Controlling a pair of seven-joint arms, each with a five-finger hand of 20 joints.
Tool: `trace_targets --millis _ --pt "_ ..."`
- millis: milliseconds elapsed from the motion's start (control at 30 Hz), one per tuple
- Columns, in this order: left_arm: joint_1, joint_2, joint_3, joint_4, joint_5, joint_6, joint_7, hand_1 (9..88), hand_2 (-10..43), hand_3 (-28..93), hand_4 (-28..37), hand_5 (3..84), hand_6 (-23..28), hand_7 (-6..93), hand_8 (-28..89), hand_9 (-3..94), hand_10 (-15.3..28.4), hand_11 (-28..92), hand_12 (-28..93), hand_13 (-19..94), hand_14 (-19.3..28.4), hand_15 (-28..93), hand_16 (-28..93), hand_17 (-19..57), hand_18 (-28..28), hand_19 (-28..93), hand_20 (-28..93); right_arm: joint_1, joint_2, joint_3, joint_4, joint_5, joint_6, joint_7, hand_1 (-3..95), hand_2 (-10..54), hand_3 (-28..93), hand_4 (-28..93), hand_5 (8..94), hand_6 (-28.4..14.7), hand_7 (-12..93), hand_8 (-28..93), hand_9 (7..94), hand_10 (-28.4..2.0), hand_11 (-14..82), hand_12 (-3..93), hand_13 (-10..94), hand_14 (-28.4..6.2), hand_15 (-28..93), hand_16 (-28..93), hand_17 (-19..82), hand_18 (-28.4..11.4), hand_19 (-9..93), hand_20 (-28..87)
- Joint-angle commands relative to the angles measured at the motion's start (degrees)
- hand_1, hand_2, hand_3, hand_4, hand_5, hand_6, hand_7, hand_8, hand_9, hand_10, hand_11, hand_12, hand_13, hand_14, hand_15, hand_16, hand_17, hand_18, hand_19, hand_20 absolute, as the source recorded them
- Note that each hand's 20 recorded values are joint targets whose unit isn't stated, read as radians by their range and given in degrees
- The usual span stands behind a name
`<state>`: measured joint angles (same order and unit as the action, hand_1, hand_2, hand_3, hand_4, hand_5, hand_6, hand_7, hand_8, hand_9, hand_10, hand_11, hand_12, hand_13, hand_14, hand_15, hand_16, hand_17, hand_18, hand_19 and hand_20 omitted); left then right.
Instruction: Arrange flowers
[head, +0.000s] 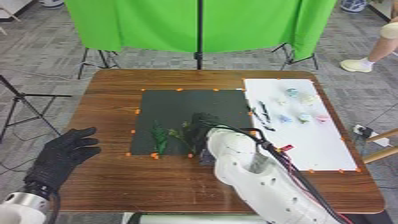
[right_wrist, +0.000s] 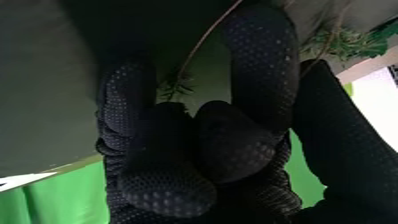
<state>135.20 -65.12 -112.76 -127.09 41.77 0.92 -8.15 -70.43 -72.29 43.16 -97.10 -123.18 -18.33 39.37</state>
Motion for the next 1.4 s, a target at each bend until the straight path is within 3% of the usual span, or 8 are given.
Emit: trace_targets --millis 33,267,600,800,900,1067,1267,1400 --pt "0.3 0.04 0.45 0.47 0.17 0.06 -0.41 28.9 7.5 73 -28.3 44.4 7.2 31.3 -14 41.5 17.2 46 19 36 20.7 70 -6 -2.8 24.5 66 0 -1.8 -1.1 0.3 1.5 0.6 -0.4 1.1 26.8 6.6 83 -25 93.7 -0.1 39 -12 93.7 -7.2 64.9 27.5 94 -5.8 73 28 45 -19.5 93 9" --pt "0.3 -0.27 0.55 0.49 0.20 0.12 -0.46 28.9 7.6 73 -28.3 44.5 7.2 31.3 -14 41.4 17.2 46 19 36 20.9 70 -6 -2.8 24.5 66 0 -2.4 -1.1 1.7 0.8 2.0 0.7 1.1 23.5 9.5 81 -25 93.7 -0.7 36 -12 93.7 -7.3 62.4 26.4 94 -5.6 71 27 44 -19.7 93 9" --pt "0.7 -0.57 0.46 0.27 0.20 0.63 -0.10 28.9 7.5 73 -28.3 44.4 7.2 31.3 -14 41.3 17.2 46 19 36 20.9 70 -6 -2.8 24.5 66 0 -2.8 -0.1 5.6 -4.2 4.3 1.0 0.3 19.7 9.0 78 -26 90.3 -0.9 33 -12 93.7 -7.2 58.2 27.7 94 -5.6 68 28 42 -19.7 93 8" --pt "0.6 -0.70 0.33 0.27 0.26 0.46 0.03 29.0 7.6 73 -28.3 44.5 7.2 31.3 -14 41.3 17.2 46 19 36 20.9 70 -6 -2.8 24.5 66 0 -3.0 2.8 10.1 -8.3 3.9 3.9 -0.9 17.7 8.7 76 -26 88.8 -1.3 33 -12 93.7 -7.5 56.3 28.1 94 -6.0 66 29 41 -19.7 92 7" --pt "1.0 -0.99 0.03 0.06 0.16 0.77 0.20 29.0 7.6 73 -28.3 44.5 7.1 31.3 -14 41.4 17.2 46 19 36 20.9 70 -6 -2.8 24.5 66 0 -3.9 7.1 12.6 -10.6 3.9 7.9 -1.5 17.4 8.7 76 -26 86.4 -1.5 33 -12 93.5 -8.3 52.7 31.3 91 -6.9 66 31 39 -19.5 91 8" --pt "1.8 -1.39 -0.35 -0.27 0.20 1.20 0.62 29.0 7.6 73 -28.3 44.4 7.1 31.4 -14 41.4 17.2 46 19 36 20.8 70 -6 -2.8 24.5 66 0 -6.0 13.8 16.3 -10.3 -0.6 15.8 -1.5 21.0 2.2 77 -26 70.8 -3.0 39 -15 80.0 -12.1 52.5 34.1 74 -9.9 69 29 30 -18.8 83 14" --pt "1.9 -1.60 -0.54 -0.36 0.27 0.92 0.56 29.0 7.6 73 -28.3 44.5 7.1 31.3 -14 41.4 17.3 46 19 36 20.8 70 -6 -2.8 24.5 66 0 -6.3 17.9 18.6 -7.6 -3.2 10.8 1.7 22.8 -8.5 76 -28 53.6 -5.2 48 -19 61.5 -13.6 58.2 32.4 58 -11.3 72 25 26 -18.6 79 22" --pt "1.8 -1.58 -0.44 -0.25 0.31 0.69 0.40 29.0 7.7 73 -28.3 44.5 7.1 31.3 -14 41.5 17.3 46 19 36 20.8 70 -6 -2.8 24.5 66 0 -6.3 18.7 17.8 -5.4 -4.1 8.4 2.1 22.0 -9.5 74 -28 45.3 -7.2 55 -21 52.1 -14.7 61.6 32.8 50 -12.1 74 24 24 -18.9 78 23"
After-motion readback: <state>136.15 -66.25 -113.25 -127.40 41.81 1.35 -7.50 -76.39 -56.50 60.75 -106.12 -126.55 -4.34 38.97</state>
